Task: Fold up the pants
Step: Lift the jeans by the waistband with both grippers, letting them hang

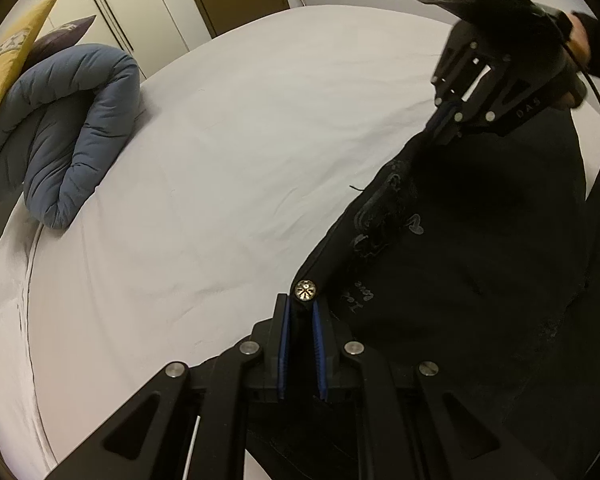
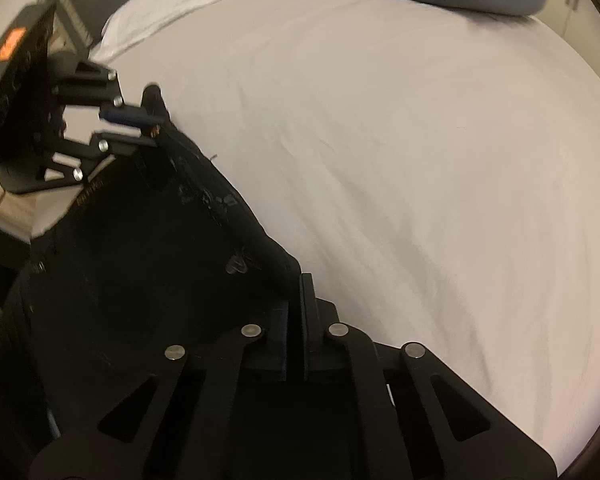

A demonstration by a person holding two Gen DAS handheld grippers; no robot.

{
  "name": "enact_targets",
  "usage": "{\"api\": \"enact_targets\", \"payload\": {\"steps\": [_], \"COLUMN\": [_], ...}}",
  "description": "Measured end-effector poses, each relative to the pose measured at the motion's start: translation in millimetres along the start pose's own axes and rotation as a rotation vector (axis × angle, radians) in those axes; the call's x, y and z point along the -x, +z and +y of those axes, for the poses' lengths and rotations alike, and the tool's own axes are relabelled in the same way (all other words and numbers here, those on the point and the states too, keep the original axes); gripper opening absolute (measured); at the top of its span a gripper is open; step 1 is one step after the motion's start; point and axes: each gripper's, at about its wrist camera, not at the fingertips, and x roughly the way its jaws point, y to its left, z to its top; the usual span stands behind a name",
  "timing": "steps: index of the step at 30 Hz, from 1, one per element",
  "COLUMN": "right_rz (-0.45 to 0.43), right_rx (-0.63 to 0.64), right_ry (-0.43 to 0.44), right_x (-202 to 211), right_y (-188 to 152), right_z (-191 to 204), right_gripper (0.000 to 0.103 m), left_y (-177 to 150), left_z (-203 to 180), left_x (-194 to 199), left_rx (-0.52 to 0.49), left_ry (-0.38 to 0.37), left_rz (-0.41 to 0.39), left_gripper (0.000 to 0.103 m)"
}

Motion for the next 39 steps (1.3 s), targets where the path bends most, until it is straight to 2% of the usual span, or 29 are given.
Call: {"api": "enact_targets", "payload": {"steps": [5,8,13,16,20,22,25,28,31,34,36,39], "right_rz": [-0.048,-0.075,-0.077,-0.056,0.040,0.076,0.145,0.197,0.219,0.228,0.234,0.222], "right_rx": [-0.091,-0.094,-0.039,0.056,0.256,0.359,0.499,0.665,0.838,1.036,1.116,1.141], "right_ry": [0.040,0.071,0.090,0.068,-0.035,-0.075,-0.143,-0.232,-0.348,-0.494,-0.542,-0.554], "right_x": [3.3,9.6,23.9,39.5,48.7,65.6,69.0,71.4,66.4,36.3,25.1,10.6], "right_y": [-3.2,-12.3,-29.1,-47.0,-77.7,-110.0,-130.3,-155.4,-180.7,-209.6,-227.0,-240.9], "right_z": [13.9,32.1,61.5,85.5,131.7,147.6,176.1,204.8,232.1,270.3,281.2,291.0], "right_gripper": [0.003,0.003,0.003,0.003,0.002,0.002,0.002,0.002,0.002,0.002,0.002,0.002], "left_y": [-4.9,-10.7,-29.2,-46.0,-73.3,-86.2,-102.7,-118.8,-133.9,-143.8,-150.1,-159.7], "left_z": [-6.0,-14.8,-30.0,-49.7,-86.4,-110.2,-138.7,-159.6,-173.0,-183.1,-187.2,-189.8], "left_x": [14.8,26.7,50.1,65.3,82.4,91.1,104.7,113.0,108.9,101.3,99.1,96.5], "left_rx": [0.018,0.008,-0.012,-0.081,-0.190,-0.263,-0.333,-0.415,-0.461,-0.495,-0.517,-0.542], "left_ry": [-0.008,-0.013,-0.016,0.012,0.005,0.024,0.025,0.033,0.035,0.036,0.039,0.052], "left_rz": [-0.015,-0.016,-0.009,0.005,0.027,0.029,0.021,0.021,0.049,0.067,0.071,0.079], "left_gripper": [0.011,0.011,0.011,0.010,0.010,0.010,0.010,0.004,0.002,0.002,0.002,0.002]}}
